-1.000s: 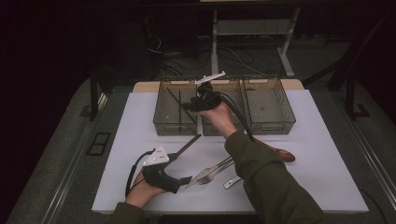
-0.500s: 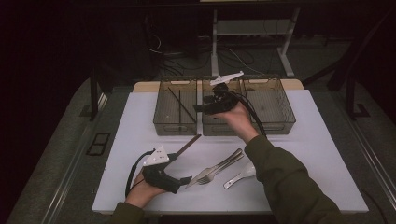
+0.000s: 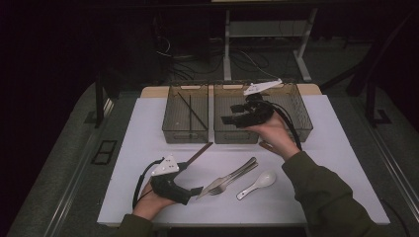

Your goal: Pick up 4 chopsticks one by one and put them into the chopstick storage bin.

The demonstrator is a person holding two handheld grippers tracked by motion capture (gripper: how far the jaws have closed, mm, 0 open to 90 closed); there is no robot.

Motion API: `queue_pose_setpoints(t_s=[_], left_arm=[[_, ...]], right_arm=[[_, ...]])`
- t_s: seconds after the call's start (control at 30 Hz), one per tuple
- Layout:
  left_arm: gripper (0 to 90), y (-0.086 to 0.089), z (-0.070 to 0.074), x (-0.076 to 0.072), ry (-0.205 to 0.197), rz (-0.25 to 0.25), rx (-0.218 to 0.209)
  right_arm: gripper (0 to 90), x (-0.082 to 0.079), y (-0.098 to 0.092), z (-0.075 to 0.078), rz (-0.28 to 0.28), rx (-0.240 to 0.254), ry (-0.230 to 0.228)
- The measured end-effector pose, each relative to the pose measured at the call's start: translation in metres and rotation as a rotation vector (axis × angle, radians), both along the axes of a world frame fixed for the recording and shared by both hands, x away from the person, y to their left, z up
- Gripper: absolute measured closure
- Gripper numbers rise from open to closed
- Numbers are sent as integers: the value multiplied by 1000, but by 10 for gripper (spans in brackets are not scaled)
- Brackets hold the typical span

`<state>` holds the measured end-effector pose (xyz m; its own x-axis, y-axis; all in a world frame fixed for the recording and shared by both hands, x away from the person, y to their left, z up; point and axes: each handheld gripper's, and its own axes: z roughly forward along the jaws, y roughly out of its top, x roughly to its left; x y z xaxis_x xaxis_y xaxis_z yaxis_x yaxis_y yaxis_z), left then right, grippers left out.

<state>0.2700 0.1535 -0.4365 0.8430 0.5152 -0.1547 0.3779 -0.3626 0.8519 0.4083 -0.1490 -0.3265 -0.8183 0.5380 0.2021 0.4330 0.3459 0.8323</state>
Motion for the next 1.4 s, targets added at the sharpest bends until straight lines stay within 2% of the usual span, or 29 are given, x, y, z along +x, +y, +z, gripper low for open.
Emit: queue_pose_setpoints(t_s=[0.2,0.6,0.9,1.07,1.2,1.33,1.4], left_arm=[[0,0,0,0,-3,-1,7],[0,1,0,1,-3,1,12],[0,1,-1,0,3,6,13],[0,1,-1,1,-1,4,18],[0,1,-1,1,5,7,18],[0,1,-1,1,6,8,18],[0,1,-1,1,5,7,21]], right_arm=[[334,-15,-20,-1,9,16,-11],[274,-41,-57,-17,-5,28,-42],[245,-60,-83,-34,-45,48,-50],[224,-72,-96,-41,-91,51,-55],[194,-82,-104,-49,-111,39,-41],[194,-90,-111,-59,-109,25,-24],[193,-94,-114,-63,-115,20,-32]])
